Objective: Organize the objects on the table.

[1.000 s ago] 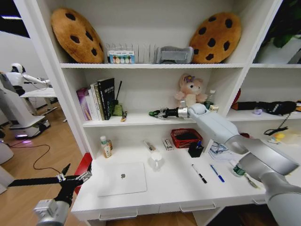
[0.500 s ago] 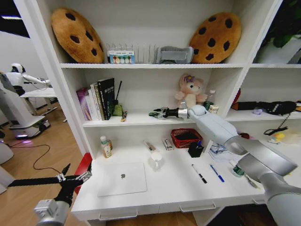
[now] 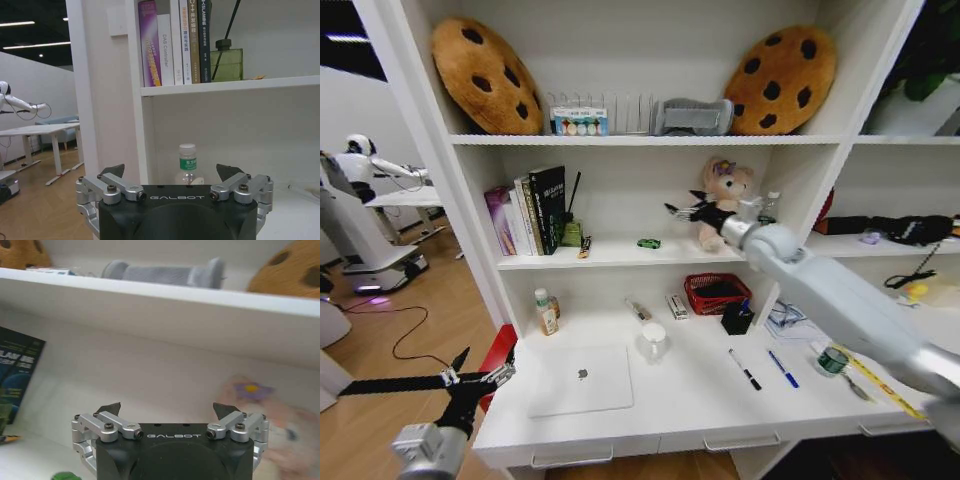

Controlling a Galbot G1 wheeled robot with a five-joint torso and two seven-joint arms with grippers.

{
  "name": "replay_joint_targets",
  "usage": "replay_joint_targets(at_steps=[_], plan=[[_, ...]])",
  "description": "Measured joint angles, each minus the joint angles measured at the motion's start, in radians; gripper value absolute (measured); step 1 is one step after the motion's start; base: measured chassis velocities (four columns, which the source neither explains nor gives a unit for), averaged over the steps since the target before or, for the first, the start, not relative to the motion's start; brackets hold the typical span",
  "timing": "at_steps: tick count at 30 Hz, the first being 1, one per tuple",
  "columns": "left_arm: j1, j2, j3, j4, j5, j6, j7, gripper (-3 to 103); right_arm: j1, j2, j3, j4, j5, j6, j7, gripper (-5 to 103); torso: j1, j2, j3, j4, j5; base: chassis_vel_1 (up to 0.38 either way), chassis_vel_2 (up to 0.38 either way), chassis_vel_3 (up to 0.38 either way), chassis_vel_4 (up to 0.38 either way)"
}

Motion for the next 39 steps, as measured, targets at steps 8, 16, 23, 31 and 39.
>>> replay_joint_targets(at_steps=[8, 16, 23, 31, 39], plan=[[0.0, 0.0, 0.0, 0.0, 0.0, 0.0, 0.0, 100, -0.636, -0.006, 0.525, 0.277, 0.091, -0.019, 0.228, 100, 0.0, 0.0, 0.0, 0.0018, 0.0003, 0.0, 0.0, 0.0, 0.0], [0.0, 0.0, 0.0, 0.0, 0.0, 0.0, 0.0, 100, -1.212, 0.203, 0.922, 0.362, -0.017, -0.038, 0.184, 100, 0.0, 0.0, 0.0, 0.0007, -0.0001, 0.0, 0.0, 0.0, 0.0], [0.0, 0.0, 0.0, 0.0, 0.0, 0.0, 0.0, 100, -1.362, 0.341, 0.971, 0.368, -0.079, -0.018, 0.119, 100, 0.0, 0.0, 0.0, 0.0015, -0.0004, -0.044, -0.037, 0.051, 0.053], [0.0, 0.0, 0.0, 0.0, 0.0, 0.0, -0.001, 100, -1.352, 0.39, 0.902, 0.362, -0.13, -0.003, 0.088, 100, 0.0, 0.0, 0.0, 0.0011, -0.0004, -0.163, -0.181, 0.191, 0.158], [0.0, 0.0, 0.0, 0.0, 0.0, 0.0, -0.001, 100, -1.331, 0.421, 0.709, 0.37, -0.254, 0.035, 0.05, 100, 0.0, 0.0, 0.0, 0.0009, -0.0001, -0.252, -0.273, 0.259, 0.276]])
